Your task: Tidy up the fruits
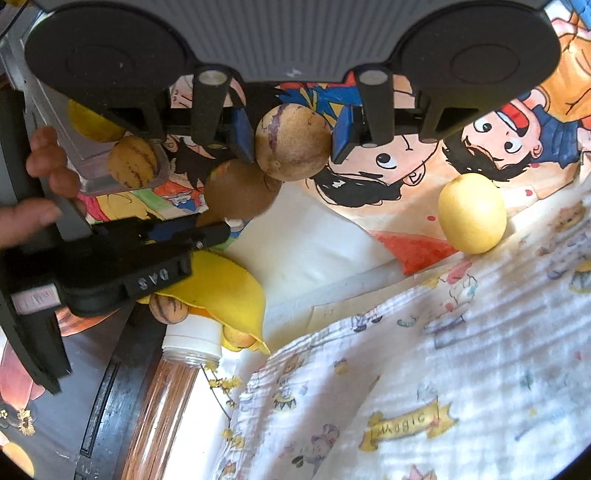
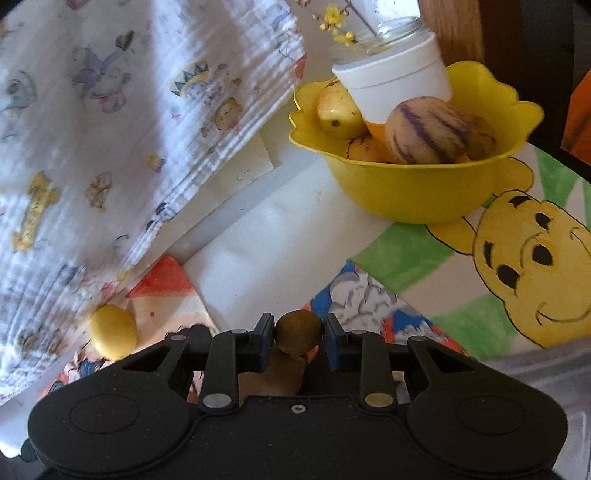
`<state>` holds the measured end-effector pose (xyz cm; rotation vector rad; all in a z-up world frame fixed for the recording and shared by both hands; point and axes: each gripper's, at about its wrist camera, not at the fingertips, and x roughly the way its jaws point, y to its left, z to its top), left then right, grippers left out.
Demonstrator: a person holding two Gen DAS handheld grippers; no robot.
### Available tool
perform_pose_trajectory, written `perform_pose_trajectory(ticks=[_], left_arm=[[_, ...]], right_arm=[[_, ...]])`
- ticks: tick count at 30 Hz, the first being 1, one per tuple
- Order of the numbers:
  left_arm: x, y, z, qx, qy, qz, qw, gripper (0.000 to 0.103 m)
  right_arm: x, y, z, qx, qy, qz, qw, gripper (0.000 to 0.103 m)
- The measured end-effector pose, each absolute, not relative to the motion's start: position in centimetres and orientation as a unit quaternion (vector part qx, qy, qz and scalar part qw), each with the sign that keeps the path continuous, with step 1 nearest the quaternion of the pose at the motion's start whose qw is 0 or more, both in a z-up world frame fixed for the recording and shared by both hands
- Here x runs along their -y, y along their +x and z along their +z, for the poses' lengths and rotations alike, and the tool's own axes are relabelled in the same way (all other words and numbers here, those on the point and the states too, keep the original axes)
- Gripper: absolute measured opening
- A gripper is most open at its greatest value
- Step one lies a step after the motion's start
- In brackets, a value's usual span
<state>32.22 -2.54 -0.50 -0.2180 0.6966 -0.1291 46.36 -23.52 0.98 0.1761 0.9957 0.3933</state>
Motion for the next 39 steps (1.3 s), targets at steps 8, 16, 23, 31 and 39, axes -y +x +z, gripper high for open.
perform_pose_trajectory(ticks=[8,16,23,31,39], left_arm=[[3.3,30.0,1.9,-0.323,-0.107,-0.067,0.938,0.049],[5.4,27.1,4.8,-0.301,-0.099,-0.088,0.944,0.049],[8.2,24.3,6.6,-0.288,-0.091,-0.114,0.946,0.049],[12.0,21.6,6.4,-0.297,-0.086,-0.149,0.939,0.049],[15.5,20.9,4.0,-0.332,-0.074,-0.179,0.923,0.049]], right_arm=[[25.2,41.4,4.0,-0.445,0.086,0.195,0.870,0.031],[28.9,35.5,7.2,-0.403,0.089,0.194,0.890,0.031],[33.1,30.0,9.1,-0.367,0.082,0.175,0.910,0.031],[37.2,24.5,9.0,-0.351,0.067,0.145,0.923,0.031],[40.3,20.8,6.5,-0.355,0.060,0.120,0.925,0.031]])
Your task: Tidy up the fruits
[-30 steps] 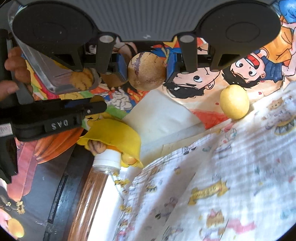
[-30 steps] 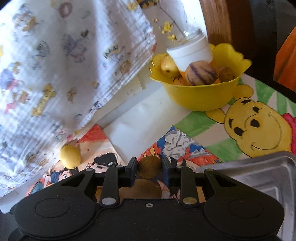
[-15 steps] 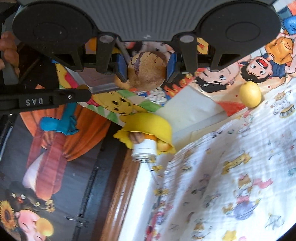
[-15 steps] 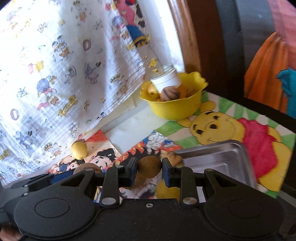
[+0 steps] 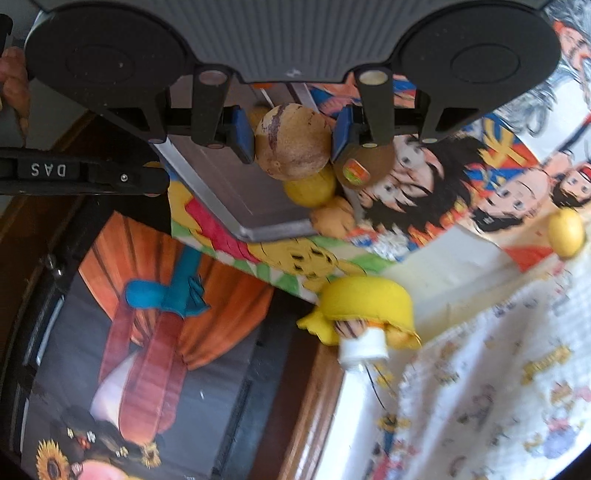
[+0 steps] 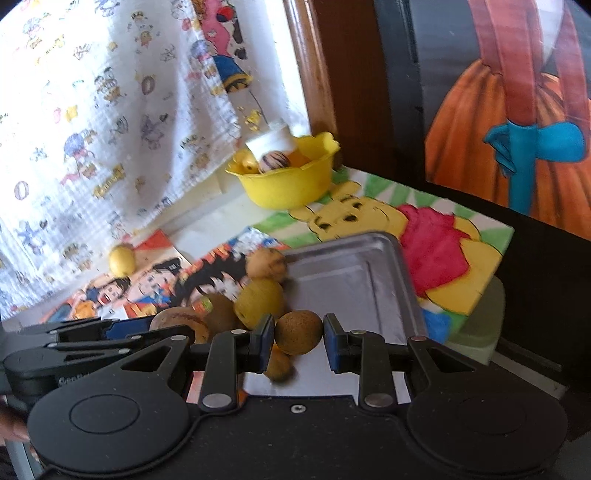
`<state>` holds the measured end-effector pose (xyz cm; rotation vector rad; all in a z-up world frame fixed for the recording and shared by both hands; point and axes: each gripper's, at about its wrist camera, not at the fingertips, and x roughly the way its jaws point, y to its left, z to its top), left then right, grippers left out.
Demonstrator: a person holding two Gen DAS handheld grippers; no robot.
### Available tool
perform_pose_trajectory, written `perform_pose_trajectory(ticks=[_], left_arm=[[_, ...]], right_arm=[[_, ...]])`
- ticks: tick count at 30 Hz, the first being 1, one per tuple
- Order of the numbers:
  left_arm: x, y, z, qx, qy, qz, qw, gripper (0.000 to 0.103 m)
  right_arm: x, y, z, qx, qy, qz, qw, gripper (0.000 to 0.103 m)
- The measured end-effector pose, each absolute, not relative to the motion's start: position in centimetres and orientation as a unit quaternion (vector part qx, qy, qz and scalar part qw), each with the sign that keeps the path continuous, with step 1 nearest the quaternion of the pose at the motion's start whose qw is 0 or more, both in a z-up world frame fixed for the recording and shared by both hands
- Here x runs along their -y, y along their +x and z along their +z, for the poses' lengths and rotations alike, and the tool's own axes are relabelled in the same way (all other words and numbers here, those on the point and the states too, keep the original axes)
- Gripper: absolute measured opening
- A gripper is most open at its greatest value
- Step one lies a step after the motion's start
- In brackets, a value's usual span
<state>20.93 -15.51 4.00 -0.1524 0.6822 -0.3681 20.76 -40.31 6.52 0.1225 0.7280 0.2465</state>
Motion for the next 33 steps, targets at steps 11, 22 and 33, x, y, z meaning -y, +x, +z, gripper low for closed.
perform_pose_trajectory(ticks=[11,22,33], left_arm=[[17.4,22.6,1.0,-0.386,-0.064,-0.185,0.901,0.049],[18.1,23.5,0.2,-0.394,-0.049,-0.185,0.899,0.049],[18.6,23.7,0.0,-0.395,-0.043,-0.180,0.900,0.049]], right_arm=[[40.7,19.5,2.3,-0.368,0.037,0.121,0.921,0.031],[40.2,20.0,0.2,-0.385,0.033,0.128,0.913,0.031],[39.9,20.2,-1.1,-0.403,0.035,0.130,0.905,0.031]])
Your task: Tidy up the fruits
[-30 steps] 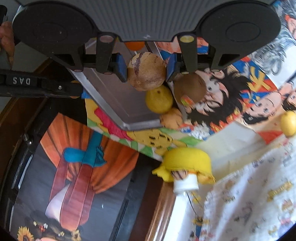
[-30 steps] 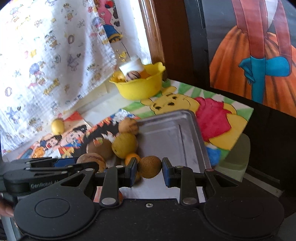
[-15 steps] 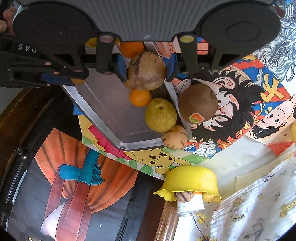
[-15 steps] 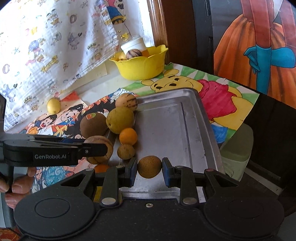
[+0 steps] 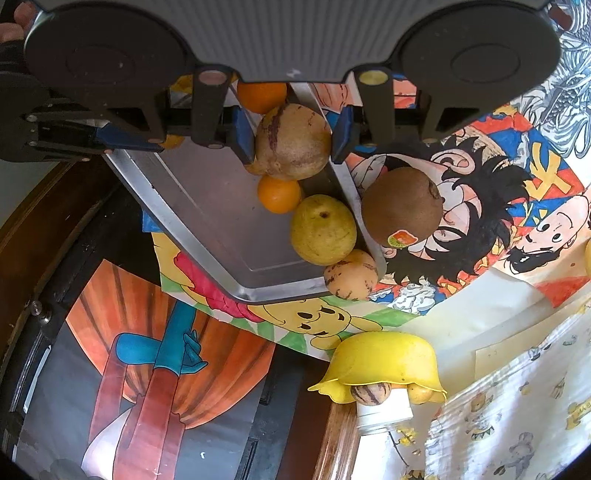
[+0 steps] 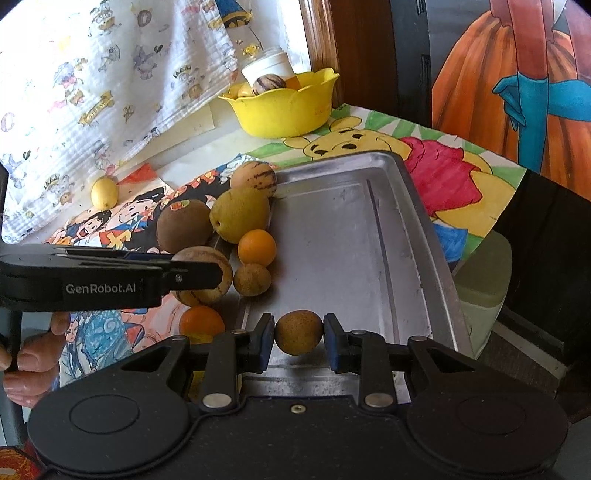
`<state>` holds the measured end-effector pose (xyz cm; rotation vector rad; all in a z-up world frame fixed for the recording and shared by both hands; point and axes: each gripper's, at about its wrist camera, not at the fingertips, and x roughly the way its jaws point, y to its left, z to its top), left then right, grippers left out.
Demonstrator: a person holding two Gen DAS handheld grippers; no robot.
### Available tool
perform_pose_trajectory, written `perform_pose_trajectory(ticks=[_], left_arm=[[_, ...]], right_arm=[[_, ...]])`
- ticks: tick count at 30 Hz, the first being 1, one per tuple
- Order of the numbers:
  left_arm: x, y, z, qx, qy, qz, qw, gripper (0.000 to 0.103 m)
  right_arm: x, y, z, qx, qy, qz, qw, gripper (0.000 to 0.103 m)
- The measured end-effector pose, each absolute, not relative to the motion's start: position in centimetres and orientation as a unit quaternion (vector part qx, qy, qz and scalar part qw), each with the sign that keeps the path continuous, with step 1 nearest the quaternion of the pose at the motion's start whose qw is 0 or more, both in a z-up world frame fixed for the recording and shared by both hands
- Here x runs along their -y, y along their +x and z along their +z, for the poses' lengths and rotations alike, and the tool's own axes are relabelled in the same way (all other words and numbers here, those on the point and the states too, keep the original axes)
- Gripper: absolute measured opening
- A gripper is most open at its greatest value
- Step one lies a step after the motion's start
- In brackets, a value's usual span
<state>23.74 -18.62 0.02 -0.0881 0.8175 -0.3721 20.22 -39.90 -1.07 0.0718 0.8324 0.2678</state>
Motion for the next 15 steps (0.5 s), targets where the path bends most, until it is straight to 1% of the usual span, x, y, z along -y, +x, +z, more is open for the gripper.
perform_pose_trajectory(ticks=[15], left_arm=[[19.01,23.69,-0.41,-0.385,-0.030,-0.183,0.904,0.050]], right_arm=[[40.18,20.10,-1.85,-0.407,0.045,0.124,0.904,0.031]])
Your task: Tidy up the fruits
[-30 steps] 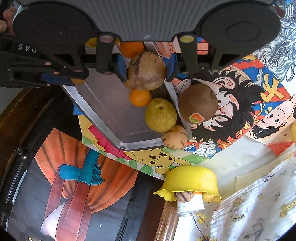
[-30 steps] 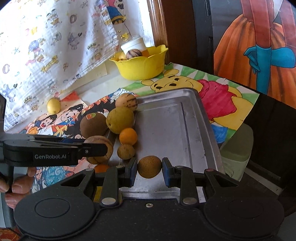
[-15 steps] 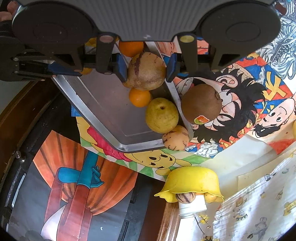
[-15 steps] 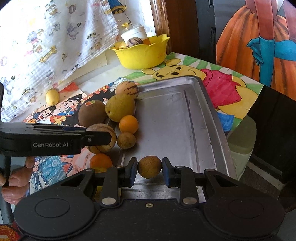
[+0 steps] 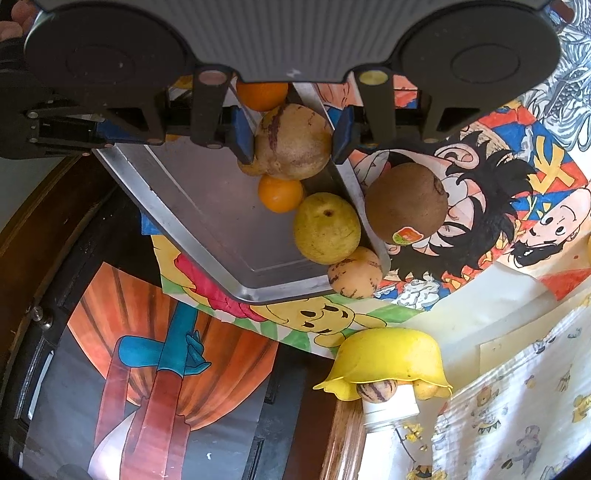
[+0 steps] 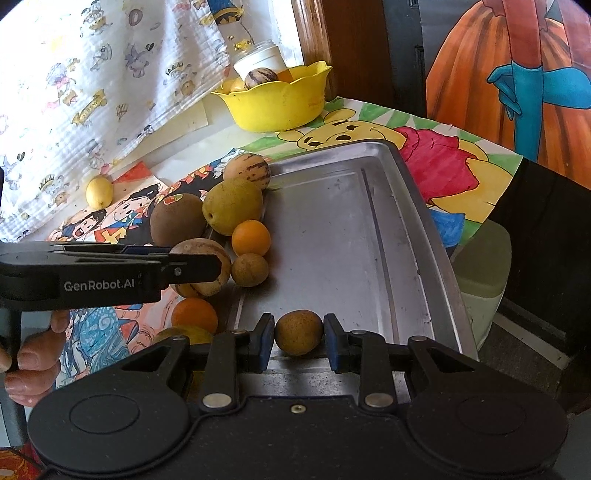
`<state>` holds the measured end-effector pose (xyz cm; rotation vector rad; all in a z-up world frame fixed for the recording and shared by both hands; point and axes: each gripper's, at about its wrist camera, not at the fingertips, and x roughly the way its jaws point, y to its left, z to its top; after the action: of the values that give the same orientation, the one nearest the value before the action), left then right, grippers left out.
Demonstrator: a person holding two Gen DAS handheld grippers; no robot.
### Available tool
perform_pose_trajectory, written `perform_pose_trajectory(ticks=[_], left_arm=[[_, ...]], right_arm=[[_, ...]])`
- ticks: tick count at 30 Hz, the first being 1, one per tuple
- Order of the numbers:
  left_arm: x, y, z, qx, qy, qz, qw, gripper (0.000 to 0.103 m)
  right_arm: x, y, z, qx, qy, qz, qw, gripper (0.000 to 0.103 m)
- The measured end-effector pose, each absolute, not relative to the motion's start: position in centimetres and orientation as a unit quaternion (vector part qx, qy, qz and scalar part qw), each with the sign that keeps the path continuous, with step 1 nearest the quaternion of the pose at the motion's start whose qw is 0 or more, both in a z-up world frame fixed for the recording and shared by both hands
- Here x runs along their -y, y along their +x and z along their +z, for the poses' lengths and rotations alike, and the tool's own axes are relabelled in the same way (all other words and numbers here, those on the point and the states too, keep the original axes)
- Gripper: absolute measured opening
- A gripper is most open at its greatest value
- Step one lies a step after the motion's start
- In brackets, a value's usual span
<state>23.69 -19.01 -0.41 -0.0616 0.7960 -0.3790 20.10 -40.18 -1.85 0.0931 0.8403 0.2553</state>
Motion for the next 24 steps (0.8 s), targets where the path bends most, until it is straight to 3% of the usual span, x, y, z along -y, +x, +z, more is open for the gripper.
perform_pose_trajectory(ticks=[13,24], left_arm=[[18.7,23.7,-0.6,-0.397,-0.045,-0.185,0.898,0.053],[18.1,23.1,0.2,-0.391,-0.063,-0.187,0.899,0.066]], right_arm=[[40.4,19.7,-1.9,-0.405,0.053,0.116,0.905,0.034],[41.2,18.6,-1.5,-0.394,0.068,0.101,0.911,0.051]])
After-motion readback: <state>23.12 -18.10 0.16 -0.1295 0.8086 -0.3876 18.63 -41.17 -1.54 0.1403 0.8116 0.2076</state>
